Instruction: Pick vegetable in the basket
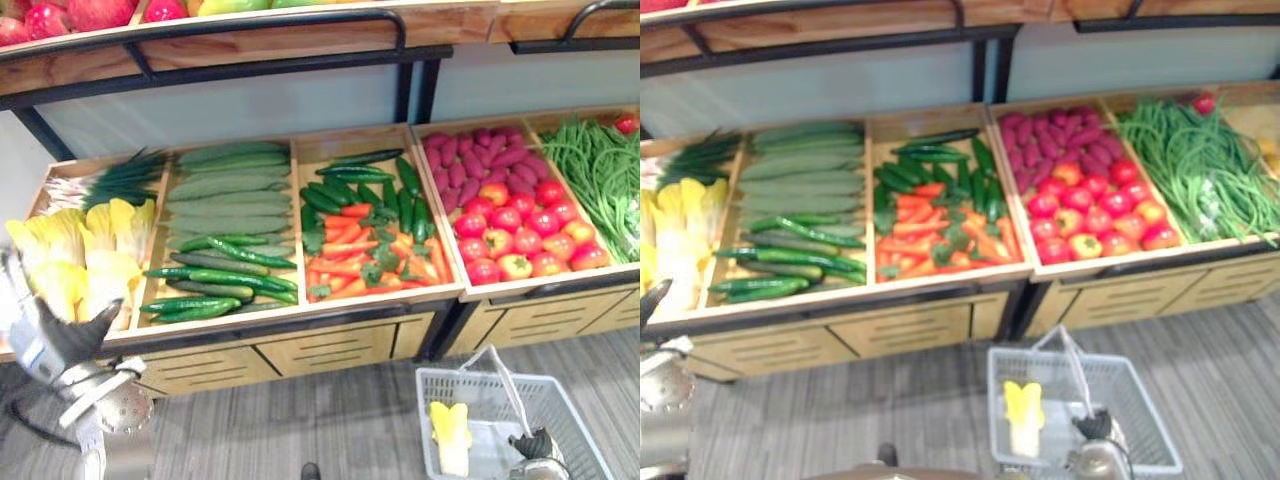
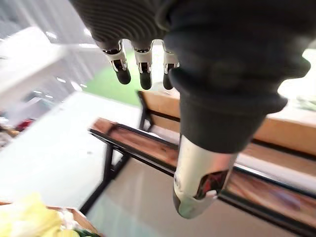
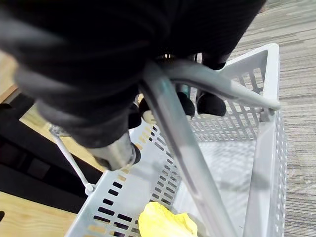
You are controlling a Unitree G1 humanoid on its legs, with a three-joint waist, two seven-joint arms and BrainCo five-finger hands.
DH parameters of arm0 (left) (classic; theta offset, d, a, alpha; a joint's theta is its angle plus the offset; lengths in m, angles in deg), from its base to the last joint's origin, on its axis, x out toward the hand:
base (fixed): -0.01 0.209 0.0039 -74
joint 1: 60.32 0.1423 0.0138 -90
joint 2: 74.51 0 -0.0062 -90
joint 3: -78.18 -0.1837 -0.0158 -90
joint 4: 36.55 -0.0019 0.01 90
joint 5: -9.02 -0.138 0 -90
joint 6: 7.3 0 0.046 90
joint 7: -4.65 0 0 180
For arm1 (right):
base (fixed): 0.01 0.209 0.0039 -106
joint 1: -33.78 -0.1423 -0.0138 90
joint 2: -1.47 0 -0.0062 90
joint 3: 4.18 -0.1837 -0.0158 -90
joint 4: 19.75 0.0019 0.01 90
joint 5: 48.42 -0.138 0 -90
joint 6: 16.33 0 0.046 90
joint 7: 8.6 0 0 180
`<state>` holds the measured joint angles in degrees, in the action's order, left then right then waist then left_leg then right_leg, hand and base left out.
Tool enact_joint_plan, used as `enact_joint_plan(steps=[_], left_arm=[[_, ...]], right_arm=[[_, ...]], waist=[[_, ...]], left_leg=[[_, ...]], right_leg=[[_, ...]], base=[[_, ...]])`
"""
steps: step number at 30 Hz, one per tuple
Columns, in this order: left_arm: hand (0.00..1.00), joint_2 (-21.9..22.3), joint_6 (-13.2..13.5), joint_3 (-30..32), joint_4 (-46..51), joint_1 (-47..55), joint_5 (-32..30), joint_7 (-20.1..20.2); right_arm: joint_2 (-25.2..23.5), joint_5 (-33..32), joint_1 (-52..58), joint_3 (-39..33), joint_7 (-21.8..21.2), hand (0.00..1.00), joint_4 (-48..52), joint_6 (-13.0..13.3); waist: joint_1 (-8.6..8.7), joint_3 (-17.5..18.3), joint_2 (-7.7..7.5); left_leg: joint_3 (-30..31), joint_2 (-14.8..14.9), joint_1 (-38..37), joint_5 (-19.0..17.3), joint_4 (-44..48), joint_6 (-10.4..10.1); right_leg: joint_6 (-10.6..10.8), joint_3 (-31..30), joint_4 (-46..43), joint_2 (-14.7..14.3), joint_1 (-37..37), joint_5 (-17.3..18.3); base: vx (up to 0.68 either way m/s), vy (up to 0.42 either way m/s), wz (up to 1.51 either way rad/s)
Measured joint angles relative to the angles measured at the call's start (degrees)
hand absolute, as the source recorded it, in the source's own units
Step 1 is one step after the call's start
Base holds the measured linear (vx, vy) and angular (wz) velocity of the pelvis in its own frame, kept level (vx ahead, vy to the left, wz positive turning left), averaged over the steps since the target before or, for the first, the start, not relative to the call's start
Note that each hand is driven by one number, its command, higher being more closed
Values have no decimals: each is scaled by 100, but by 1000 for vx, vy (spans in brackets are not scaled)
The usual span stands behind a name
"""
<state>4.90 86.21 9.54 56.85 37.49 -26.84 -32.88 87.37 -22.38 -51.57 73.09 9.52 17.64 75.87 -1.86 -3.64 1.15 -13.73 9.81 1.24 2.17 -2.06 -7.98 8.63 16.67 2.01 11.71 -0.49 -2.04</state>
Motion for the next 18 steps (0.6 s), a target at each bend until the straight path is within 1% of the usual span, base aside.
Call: enact_joint_plan(steps=[1, 2, 4, 6, 7, 8, 9, 10, 12, 15, 16, 18], left_arm=[[0, -385, 53, -407, -258, -200, -272, 175], [0, -559, 98, -617, -417, -309, -377, 252], [0, -1073, 242, -1437, -1059, -697, -741, 480], [0, -1354, 391, -2002, -1472, -939, -978, 726], [0, -1560, 497, -2388, -1672, -1083, -1057, 882], [0, -1656, 551, -2574, -1761, -1162, -1061, 939], [0, -1808, 652, -2884, -1909, -1315, -1139, 1101], [0, -1923, 781, -3142, -2065, -1486, -1255, 1201], [0, -1990, 881, -3447, -2234, -1786, -1280, 1290], [0, -1993, 907, -3752, -2512, -2159, -1456, 1328], [0, -1994, 902, -3848, -2602, -2274, -1476, 1342], [0, -1995, 890, -4041, -2769, -2429, -1509, 1372]], right_arm=[[29, -1, 0, 38, 0, 100, 23, 24], [44, 0, 1, 76, -1, 100, 38, 50], [112, 17, -6, 270, -40, 100, 176, 126], [181, 49, -20, 428, -102, 100, 319, 193], [210, 55, -51, 468, -127, 100, 396, 221], [219, 55, -65, 469, -127, 100, 443, 224], [249, 55, -104, 473, -127, 100, 499, 235], [294, 54, -145, 476, -127, 100, 522, 243], [381, 54, -205, 482, -127, 100, 546, 300], [532, 55, -361, 553, -124, 100, 628, 312], [573, 55, -379, 603, -122, 100, 681, 314], [660, 70, -484, 647, -118, 100, 708, 317]], waist=[[11, 1, -1], [23, 1, -1], [57, 3, -17], [135, -1, -29], [206, 0, -36], [230, -3, -40], [313, -8, -42], [354, -15, -30], [366, -58, -24], [518, -158, 39], [530, -219, 47], [609, -305, 116]], left_leg=[[-32, -5, 0, 2, -33, 2], [-48, -7, -3, 10, -55, 6], [-197, -14, 3, 22, -108, 7], [-316, -27, 24, 68, -143, 1], [-369, -40, 49, 77, -173, 8], [-405, -45, 60, 77, -177, 8], [-467, -50, 66, 76, -183, 8], [-465, -54, 62, 71, -186, 5], [-477, -56, 68, 51, -190, -8], [-501, -66, 197, 41, -190, -7], [-555, -63, 196, 40, -186, -7], [-626, -65, 210, 14, -182, 3]], right_leg=[[-5, -40, 2, 3, -48, -9], [-4, -61, 6, 2, -66, -14], [-7, -223, 35, -9, -203, -88], [-19, -344, 137, -21, -277, -184], [29, -410, 172, -25, -347, -249], [26, -443, 191, -26, -371, -267], [28, -517, 191, -28, -435, -296], [22, -572, 202, -32, -459, -321], [17, -696, 192, -39, -569, -346], [4, -765, 194, -36, -749, -403], [-21, -792, 194, -41, -781, -426], [-54, -826, 196, -44, -838, -467]], base=[[-46, 13, -10], [-57, 17, -21], [-27, 9, -34], [5, 2, -33], [17, 1, -27], [24, 1, -30], [47, 0, -29], [53, -2, -31], [50, -8, -34], [11, -1, -16], [-12, -1, -23], [-22, -2, -17]])
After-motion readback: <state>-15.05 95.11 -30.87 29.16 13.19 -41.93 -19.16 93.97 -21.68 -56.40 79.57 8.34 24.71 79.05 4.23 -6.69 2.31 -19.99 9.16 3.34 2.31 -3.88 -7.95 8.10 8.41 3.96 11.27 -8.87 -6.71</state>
